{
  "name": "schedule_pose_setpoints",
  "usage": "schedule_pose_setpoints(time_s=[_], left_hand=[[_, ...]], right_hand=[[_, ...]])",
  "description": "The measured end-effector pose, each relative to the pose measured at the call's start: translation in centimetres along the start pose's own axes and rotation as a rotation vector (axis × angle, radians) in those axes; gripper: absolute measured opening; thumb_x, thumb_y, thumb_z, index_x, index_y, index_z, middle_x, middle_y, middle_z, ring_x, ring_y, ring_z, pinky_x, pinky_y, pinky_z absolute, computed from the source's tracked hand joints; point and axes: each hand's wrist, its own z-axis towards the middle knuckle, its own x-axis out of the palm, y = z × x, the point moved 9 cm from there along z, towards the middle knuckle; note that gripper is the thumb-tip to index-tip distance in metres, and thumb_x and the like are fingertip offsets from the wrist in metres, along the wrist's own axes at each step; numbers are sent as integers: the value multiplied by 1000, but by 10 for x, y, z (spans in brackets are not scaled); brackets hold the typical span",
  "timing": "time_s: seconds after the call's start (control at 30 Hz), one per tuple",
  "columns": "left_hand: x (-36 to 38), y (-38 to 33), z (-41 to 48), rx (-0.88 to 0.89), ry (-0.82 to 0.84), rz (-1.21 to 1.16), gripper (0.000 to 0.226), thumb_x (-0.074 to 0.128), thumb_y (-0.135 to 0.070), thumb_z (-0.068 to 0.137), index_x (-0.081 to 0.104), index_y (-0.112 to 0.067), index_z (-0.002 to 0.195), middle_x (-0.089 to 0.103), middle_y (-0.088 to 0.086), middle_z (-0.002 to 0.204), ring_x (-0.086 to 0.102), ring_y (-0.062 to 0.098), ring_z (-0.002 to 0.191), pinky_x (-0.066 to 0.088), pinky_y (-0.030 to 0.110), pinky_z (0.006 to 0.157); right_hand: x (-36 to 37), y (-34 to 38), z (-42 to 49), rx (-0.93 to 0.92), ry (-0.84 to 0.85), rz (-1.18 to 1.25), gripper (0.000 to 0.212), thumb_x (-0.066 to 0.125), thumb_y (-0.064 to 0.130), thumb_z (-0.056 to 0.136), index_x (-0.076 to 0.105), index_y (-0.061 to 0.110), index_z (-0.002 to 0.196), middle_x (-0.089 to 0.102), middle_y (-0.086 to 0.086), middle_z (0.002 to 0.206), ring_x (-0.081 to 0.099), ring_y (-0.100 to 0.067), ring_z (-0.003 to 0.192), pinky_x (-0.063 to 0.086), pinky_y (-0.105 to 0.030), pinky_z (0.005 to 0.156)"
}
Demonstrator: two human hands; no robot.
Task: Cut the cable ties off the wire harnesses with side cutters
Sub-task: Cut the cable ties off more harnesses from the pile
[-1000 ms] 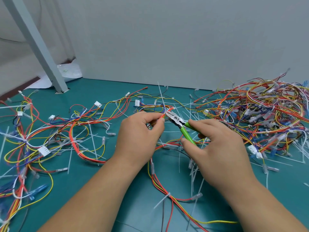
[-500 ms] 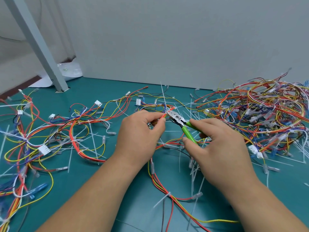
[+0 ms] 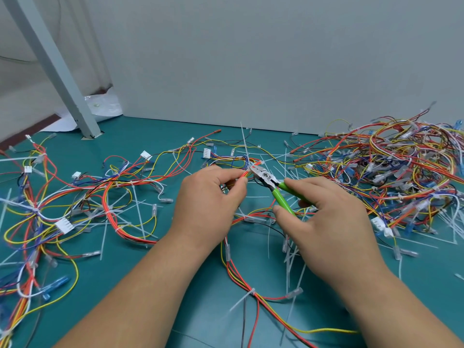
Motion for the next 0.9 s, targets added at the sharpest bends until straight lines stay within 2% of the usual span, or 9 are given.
schedule_pose_setpoints(time_s=[0.1, 0.23, 0.73, 0.83, 0.9], left_hand=[[0, 0, 0, -2, 1, -10, 13, 71, -26, 90, 81, -33, 92, 67, -14, 74, 55, 0, 66, 39, 19, 62], [0, -2, 0, 23, 6, 13, 12, 70, -26, 90, 81, -31, 90, 66, -10, 74, 56, 5, 68, 40, 21, 62], [2, -2, -1, 38, 10, 8, 12, 70, -25, 89, 81, -30, 90, 65, -10, 72, 58, 6, 70, 41, 19, 63], [3, -2, -1, 39, 12, 5, 12, 70, -26, 89, 81, -30, 90, 65, -10, 72, 57, 7, 69, 42, 23, 63], [3, -3, -1, 52, 11, 11, 12, 70, -26, 88, 81, -30, 90, 65, -9, 73, 57, 7, 70, 44, 25, 64]], right_hand=[[-1, 1, 0, 0, 1, -17, 43, 85, 31, 78, 76, 26, 120, 67, 17, 105, 57, -2, 87, 38, -12, 82], [-1, 2, -1, 5, -3, -17, 43, 85, 30, 78, 76, 26, 120, 64, 19, 104, 56, -1, 87, 40, -16, 83], [-1, 2, -1, 3, -13, 7, 42, 86, 27, 76, 77, 24, 118, 65, 18, 102, 59, -5, 88, 39, -12, 84], [0, 2, -1, 5, -1, 8, 42, 85, 28, 77, 76, 26, 118, 67, 17, 105, 61, -6, 88, 43, -18, 85], [0, 2, 0, 9, 6, 14, 42, 84, 29, 77, 76, 27, 119, 67, 18, 105, 61, -6, 89, 43, -16, 85]])
